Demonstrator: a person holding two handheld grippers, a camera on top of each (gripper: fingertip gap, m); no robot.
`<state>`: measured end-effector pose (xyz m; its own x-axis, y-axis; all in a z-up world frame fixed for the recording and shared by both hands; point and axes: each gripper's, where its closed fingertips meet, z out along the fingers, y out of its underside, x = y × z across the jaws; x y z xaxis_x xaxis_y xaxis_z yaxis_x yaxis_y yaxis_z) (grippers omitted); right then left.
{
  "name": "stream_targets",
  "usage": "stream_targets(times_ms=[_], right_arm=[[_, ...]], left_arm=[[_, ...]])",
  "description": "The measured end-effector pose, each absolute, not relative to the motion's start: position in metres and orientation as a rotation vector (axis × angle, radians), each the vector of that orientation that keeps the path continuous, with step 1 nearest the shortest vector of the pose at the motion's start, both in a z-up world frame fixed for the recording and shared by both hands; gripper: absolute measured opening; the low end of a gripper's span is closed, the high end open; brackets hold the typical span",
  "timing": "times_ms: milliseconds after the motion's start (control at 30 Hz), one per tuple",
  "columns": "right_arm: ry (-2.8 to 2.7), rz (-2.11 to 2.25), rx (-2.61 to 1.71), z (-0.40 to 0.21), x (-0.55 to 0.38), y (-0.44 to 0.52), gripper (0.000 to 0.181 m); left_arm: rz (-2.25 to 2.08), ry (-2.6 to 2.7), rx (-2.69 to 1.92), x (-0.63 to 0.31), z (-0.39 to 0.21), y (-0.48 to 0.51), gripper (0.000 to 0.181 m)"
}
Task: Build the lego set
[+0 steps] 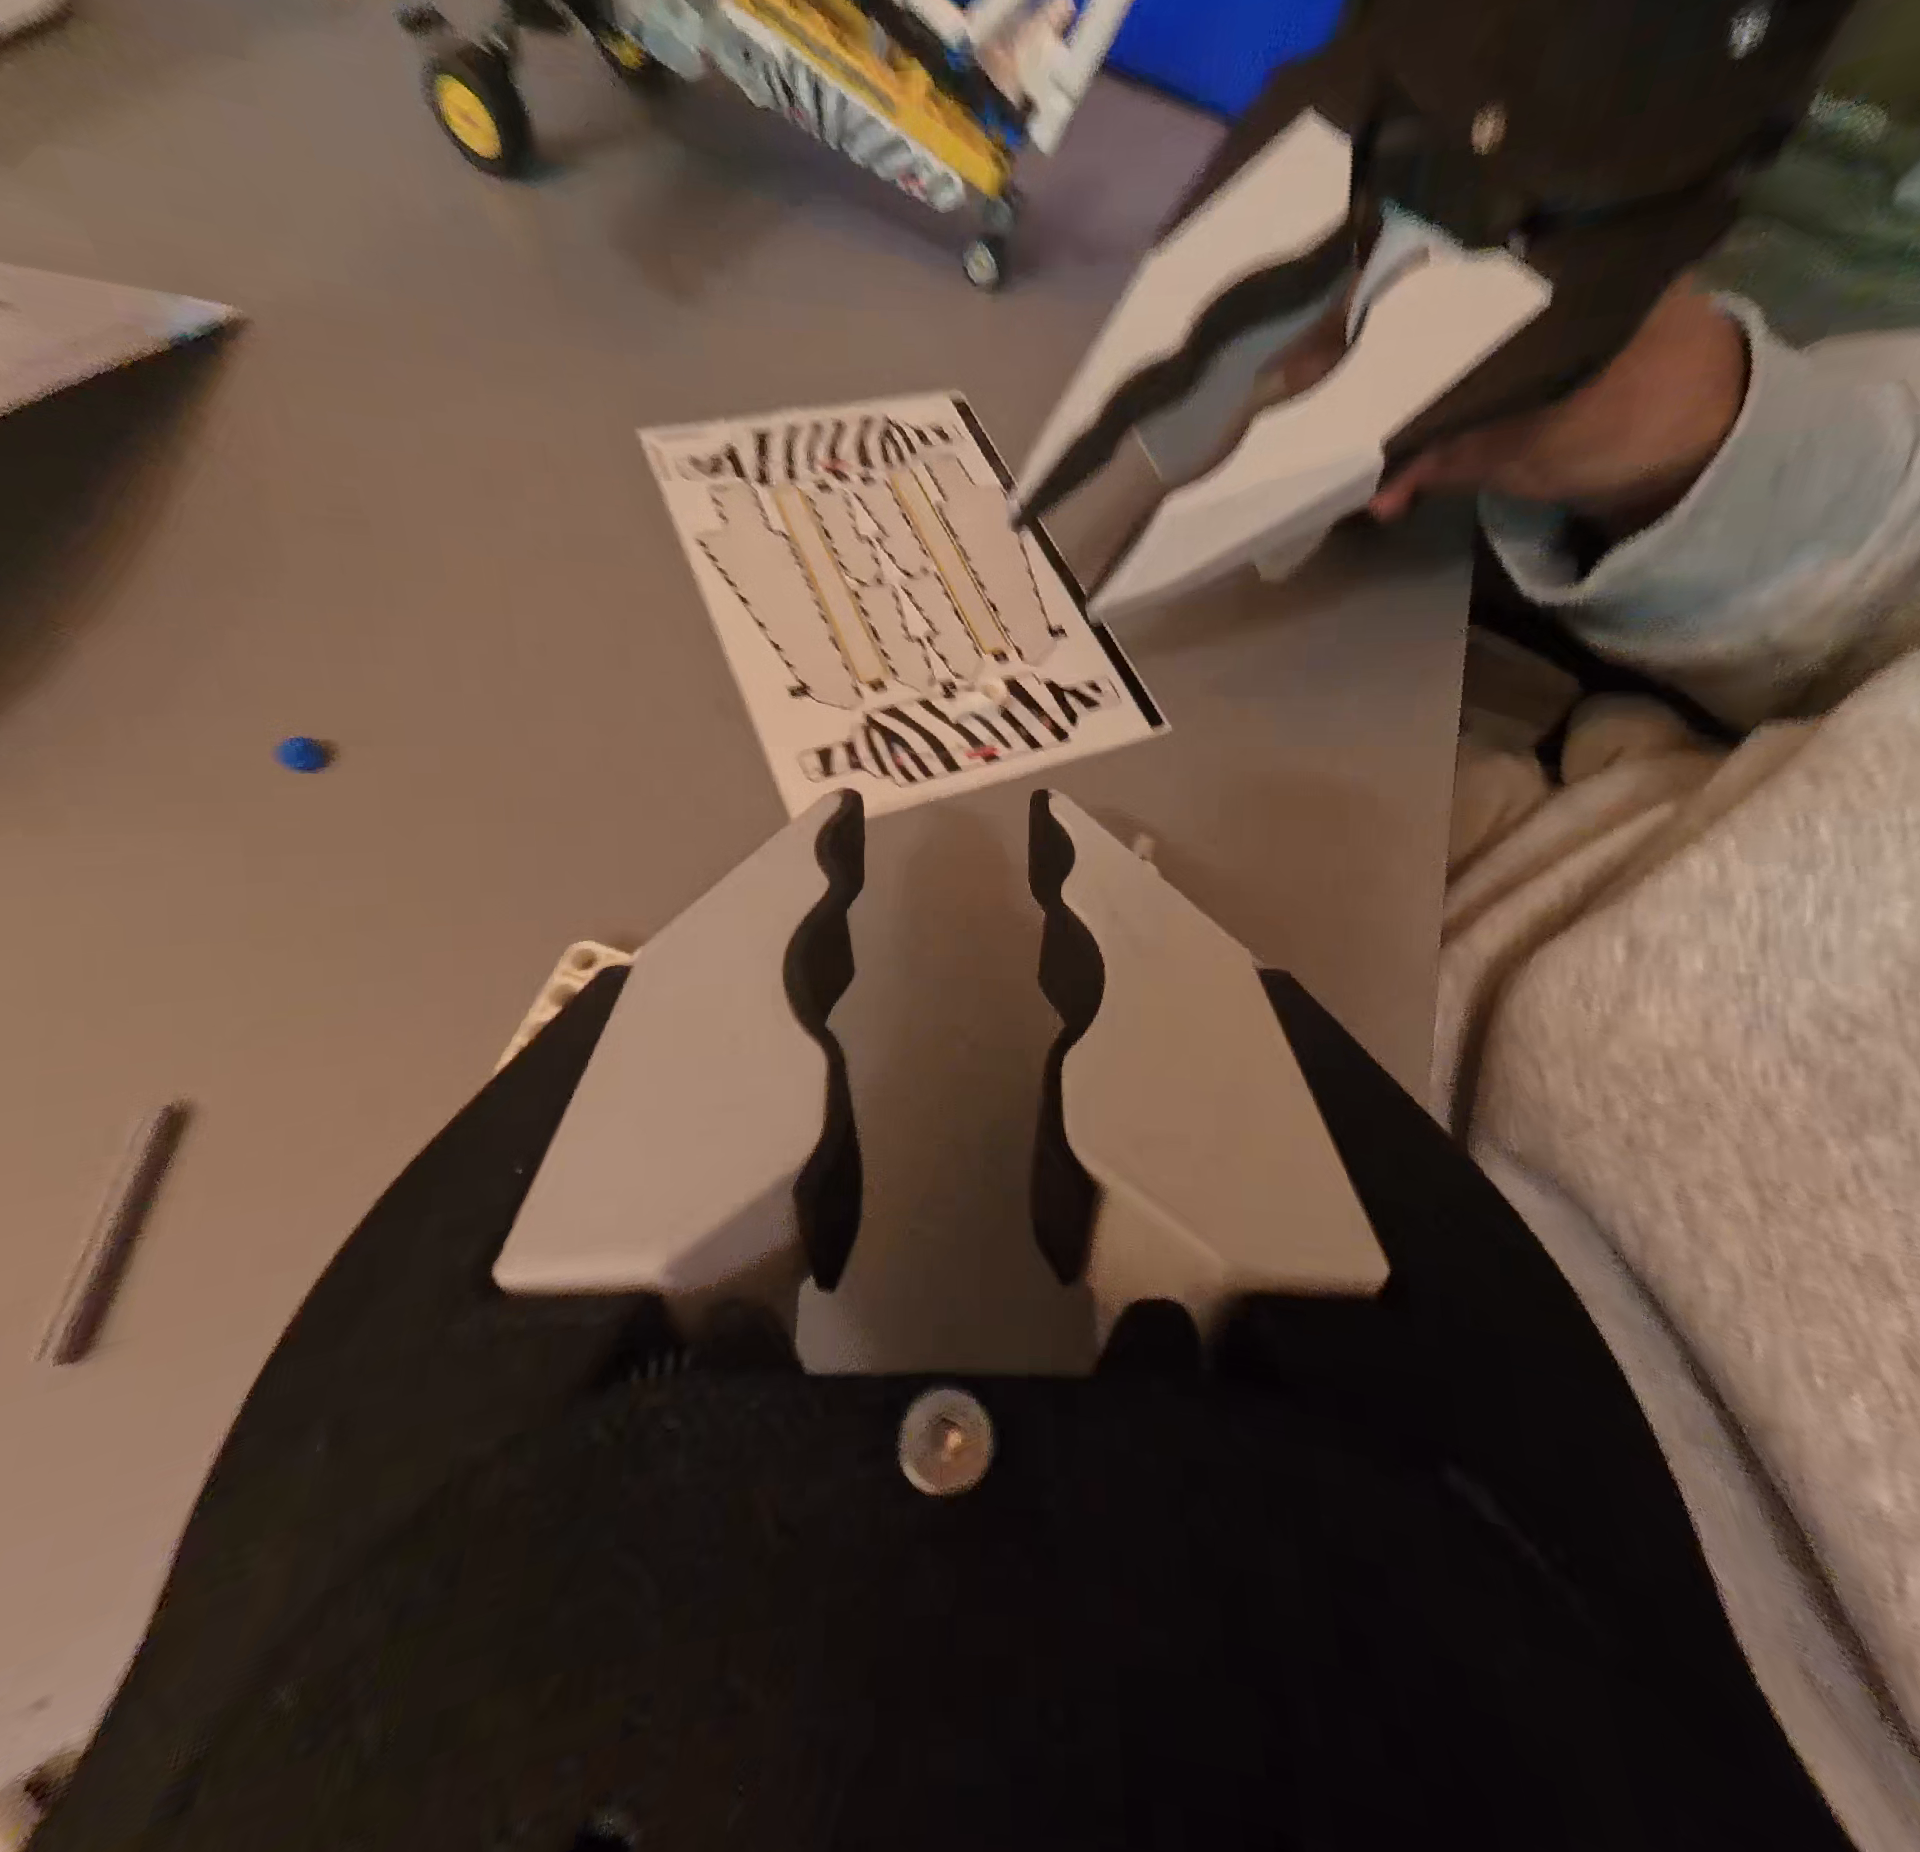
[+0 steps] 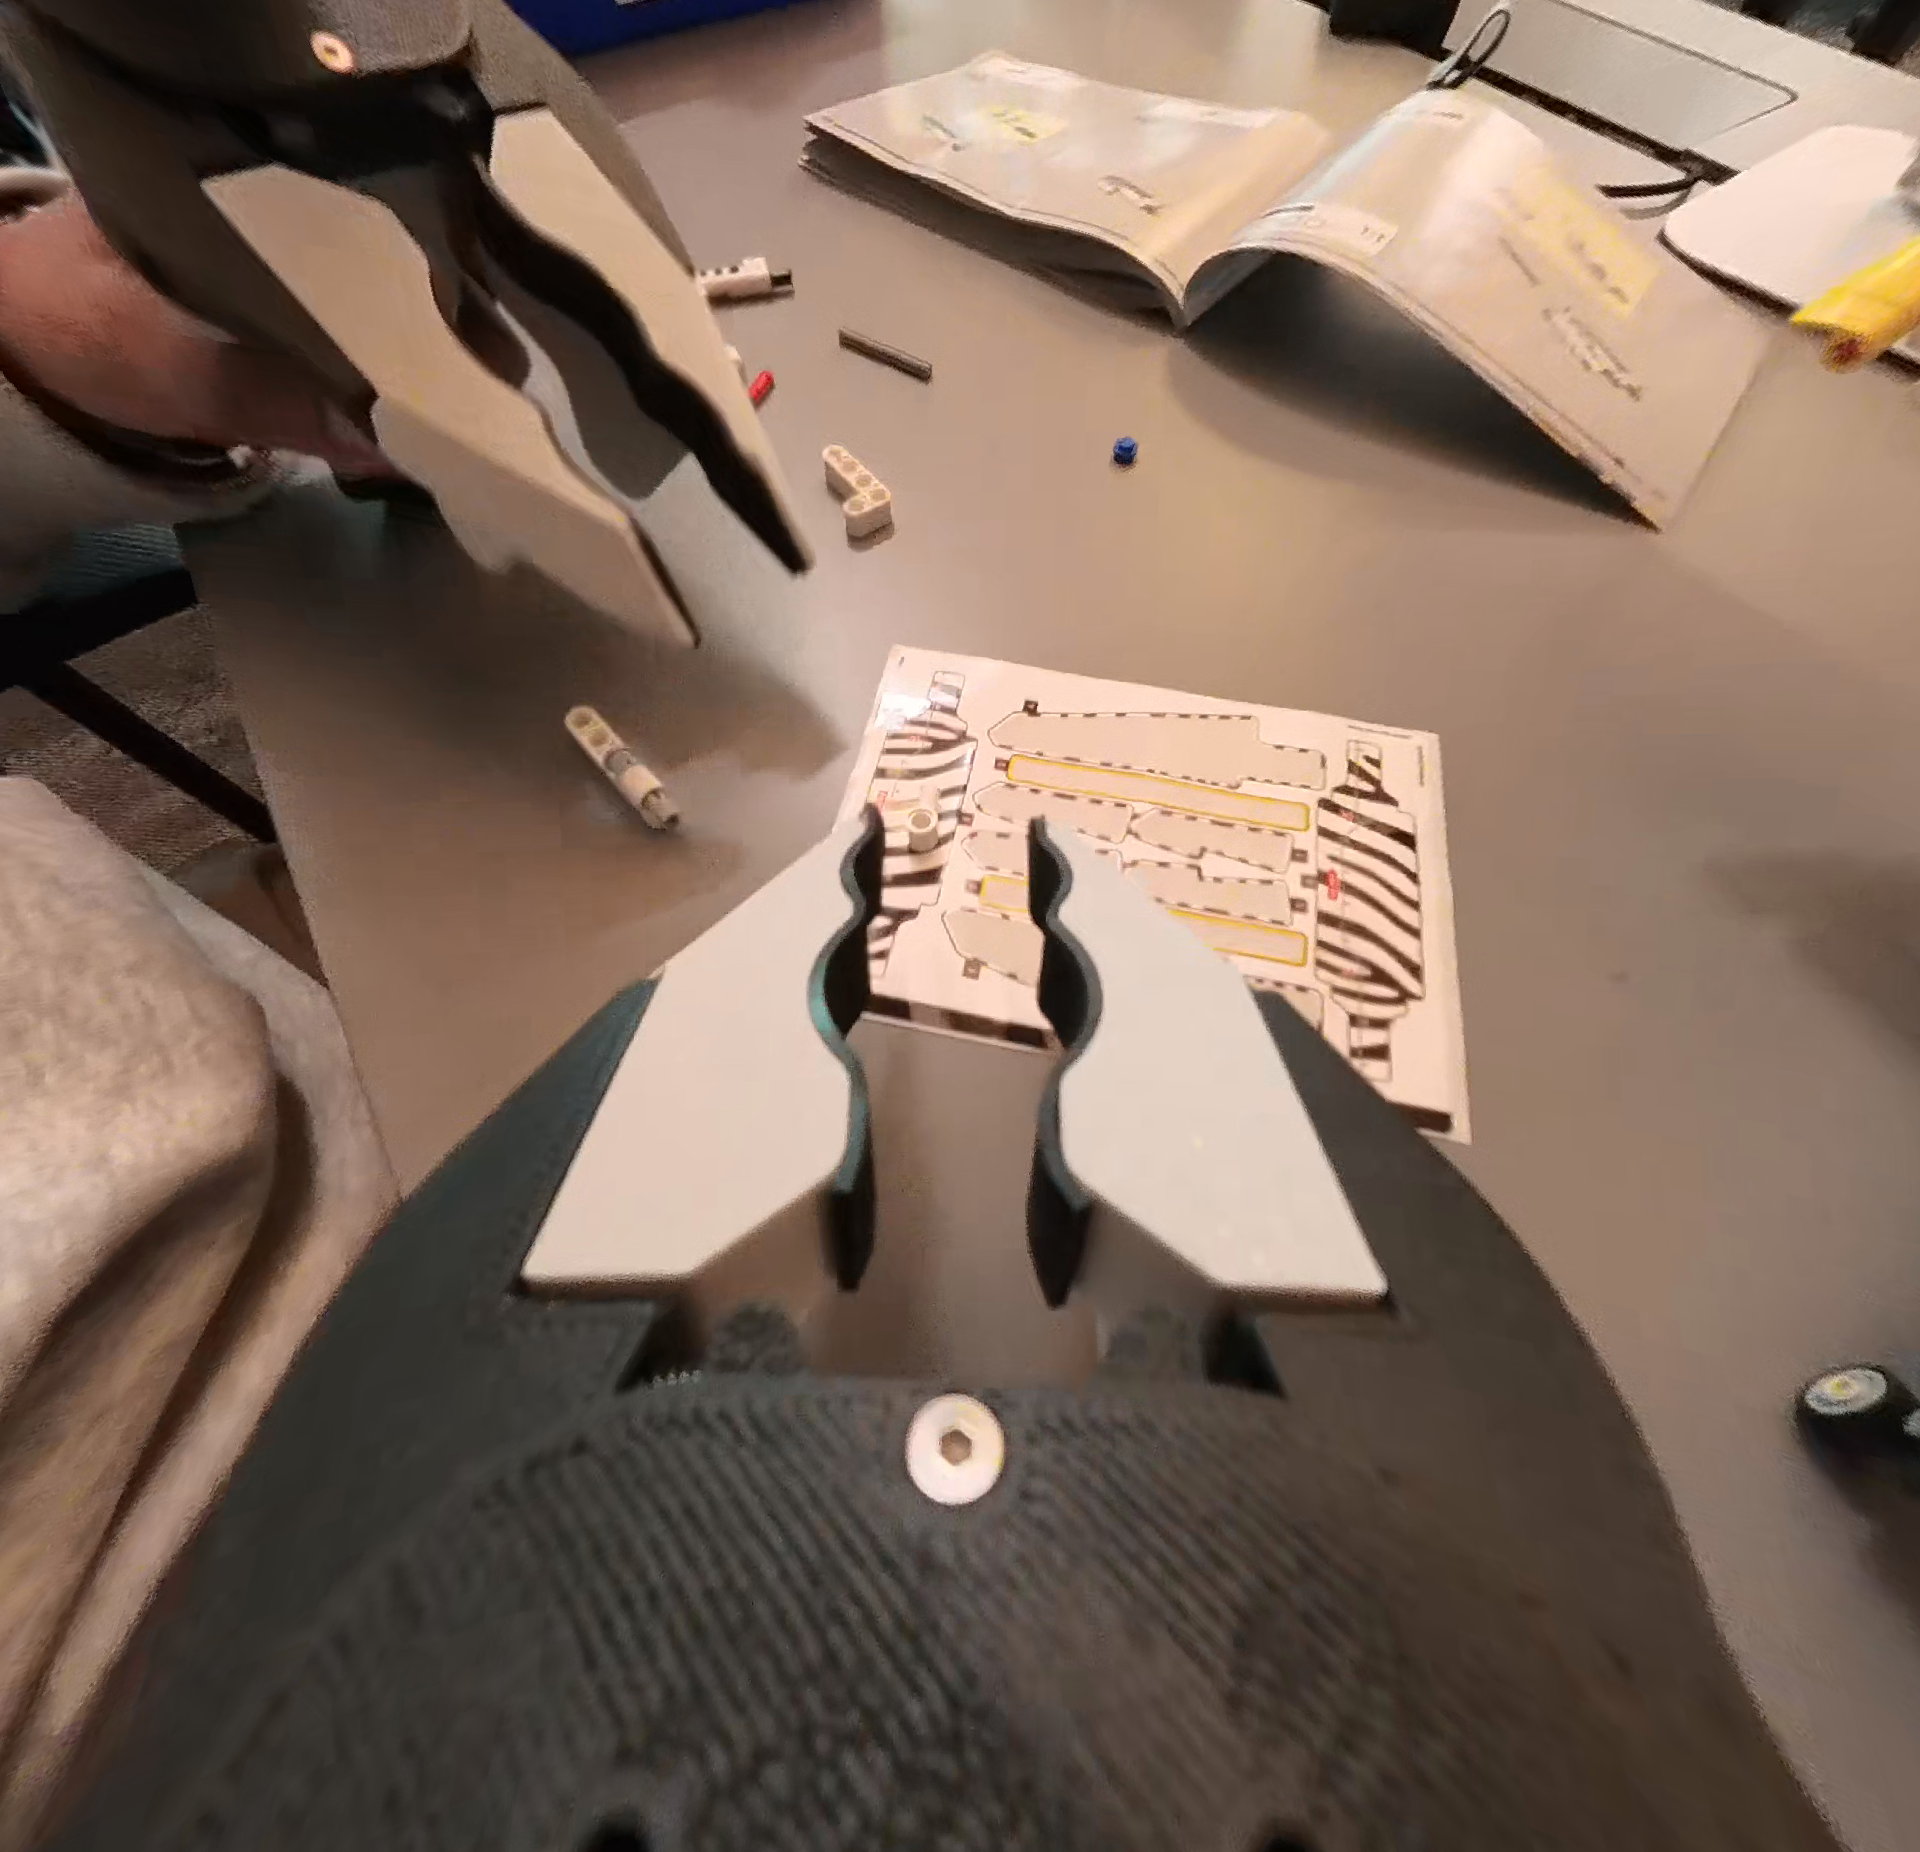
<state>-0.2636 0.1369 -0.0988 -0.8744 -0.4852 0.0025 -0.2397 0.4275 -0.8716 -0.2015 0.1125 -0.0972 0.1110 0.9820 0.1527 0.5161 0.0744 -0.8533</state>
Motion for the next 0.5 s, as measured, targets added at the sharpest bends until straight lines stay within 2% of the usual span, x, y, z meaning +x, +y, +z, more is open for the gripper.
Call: stream_targets(times_ms=[267,333,500], right_arm=[[2.606,-1.258,-0.801,-0.129,-0.249,0.123,0.021],[2.622,-1.256,-0.826,-0.13,-0.248,0.119,0.006],[2.333,-1.513,-0.808,-0.08,-0.225,0.122,0.006]], left_arm=[[0.783,-1.426,-1.219,-0.189,-0.059,0.088,0.028],[0.753,-1.4,-1.178,-0.188,-0.055,0.089,0.028],[0.703,-1.333,-1.174,-0.19,-0.05,0.105,0.033]])
